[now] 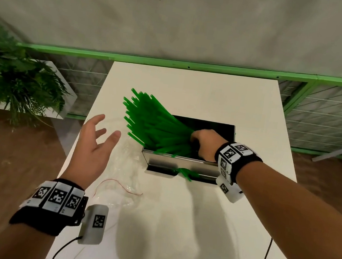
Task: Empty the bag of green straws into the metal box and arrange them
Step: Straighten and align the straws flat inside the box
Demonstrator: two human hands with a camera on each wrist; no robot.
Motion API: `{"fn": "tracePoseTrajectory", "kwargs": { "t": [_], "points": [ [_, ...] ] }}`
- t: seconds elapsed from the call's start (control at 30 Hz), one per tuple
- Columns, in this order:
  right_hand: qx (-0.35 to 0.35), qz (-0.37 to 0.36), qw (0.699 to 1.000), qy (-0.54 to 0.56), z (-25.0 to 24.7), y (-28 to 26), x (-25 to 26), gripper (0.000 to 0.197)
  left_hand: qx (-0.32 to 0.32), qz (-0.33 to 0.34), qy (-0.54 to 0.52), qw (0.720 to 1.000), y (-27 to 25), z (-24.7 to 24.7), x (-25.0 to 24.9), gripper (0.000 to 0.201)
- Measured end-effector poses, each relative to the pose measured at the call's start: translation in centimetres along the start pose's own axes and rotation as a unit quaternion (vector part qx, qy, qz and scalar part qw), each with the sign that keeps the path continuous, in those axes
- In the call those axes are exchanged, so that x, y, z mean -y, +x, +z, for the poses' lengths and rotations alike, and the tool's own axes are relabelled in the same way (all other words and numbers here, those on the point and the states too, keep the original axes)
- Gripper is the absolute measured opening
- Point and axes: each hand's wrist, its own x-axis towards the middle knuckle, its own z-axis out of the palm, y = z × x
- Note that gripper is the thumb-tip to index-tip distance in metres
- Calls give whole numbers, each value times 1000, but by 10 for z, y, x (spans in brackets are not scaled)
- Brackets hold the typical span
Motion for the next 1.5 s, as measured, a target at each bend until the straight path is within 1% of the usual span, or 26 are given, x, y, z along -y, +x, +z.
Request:
{"fn": "tracePoseTrajectory", "kwargs": {
  "t": [0.13, 0.3, 0.43, 0.53, 0.63, 0.73, 0.9, 1.03, 1.1, 1.2, 1.3, 1.4, 1.5],
  "points": [
    [6, -23, 999, -49, 0, 4, 5, 36, -3, 23, -5, 1000, -12, 0, 1, 54],
    [-4, -29, 997, -69, -3, 5, 3, 39, -8, 38, 0, 999, -19, 1, 0, 53],
    [-18, -36, 994, -97, -5, 4, 5, 31, 3, 42, 3, 999, -21, 9, 1, 54],
    [-15, -44, 991, -128, -4, 2, 8, 31, 21, 26, -8, 999, -21, 20, 0, 59],
    [2, -47, 990, -136, -3, 2, 11, 32, 43, -7, -19, 999, -19, 31, -5, 71],
    [2, -60, 988, -143, -4, 1, 11, 32, 47, -42, -36, 997, -13, 38, -10, 78],
    [-15, -81, 988, -134, -7, -2, 9, 25, 57, -86, -133, 986, -3, 39, -20, 78],
    [-20, -90, 989, -118, -12, -4, 9, 23, 59, -92, -169, 980, -3, 40, -26, 75],
    [-32, -98, 990, -99, -13, -5, 13, 22, 58, -88, -180, 978, -8, 40, -24, 77],
    [-47, -116, 989, -78, -16, -9, 25, 23, 58, -82, -181, 978, -17, 37, -16, 85],
    [-52, -128, 989, -53, -20, -14, 37, 23, 39, -63, -155, 985, -27, 32, -4, 83],
    [-67, -124, 990, -18, -21, -17, 48, 23, -12, -9, -88, 996, -30, 29, 1, 76],
    [-71, -112, 991, 0, -18, -17, 57, 26, -43, 80, -14, 996, -27, 30, -5, 78]
  ]
}}
